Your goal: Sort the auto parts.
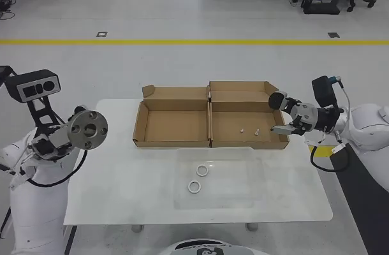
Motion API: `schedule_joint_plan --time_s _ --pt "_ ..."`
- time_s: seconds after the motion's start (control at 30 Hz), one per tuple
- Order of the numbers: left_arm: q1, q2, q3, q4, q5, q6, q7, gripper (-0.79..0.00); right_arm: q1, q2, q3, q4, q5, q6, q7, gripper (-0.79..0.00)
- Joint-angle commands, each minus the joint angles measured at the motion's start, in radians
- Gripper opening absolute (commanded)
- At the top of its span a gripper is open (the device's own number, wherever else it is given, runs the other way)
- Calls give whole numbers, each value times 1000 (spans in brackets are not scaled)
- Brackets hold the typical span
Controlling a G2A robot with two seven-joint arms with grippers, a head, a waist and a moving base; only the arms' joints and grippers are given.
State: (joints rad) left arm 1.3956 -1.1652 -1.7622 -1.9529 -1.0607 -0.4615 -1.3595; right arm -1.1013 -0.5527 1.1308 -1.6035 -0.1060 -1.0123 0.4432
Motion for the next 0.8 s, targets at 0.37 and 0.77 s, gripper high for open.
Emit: schedule_joint_plan --time_s 0.37,0.77 --pt "-13 -37 -36 18 -80 53 -52 -785 0 0 0 0 0 0 0 0" --pt "-13 -37 -36 18 -80 53 -52 -785 0 0 0 0 0 0 0 0"
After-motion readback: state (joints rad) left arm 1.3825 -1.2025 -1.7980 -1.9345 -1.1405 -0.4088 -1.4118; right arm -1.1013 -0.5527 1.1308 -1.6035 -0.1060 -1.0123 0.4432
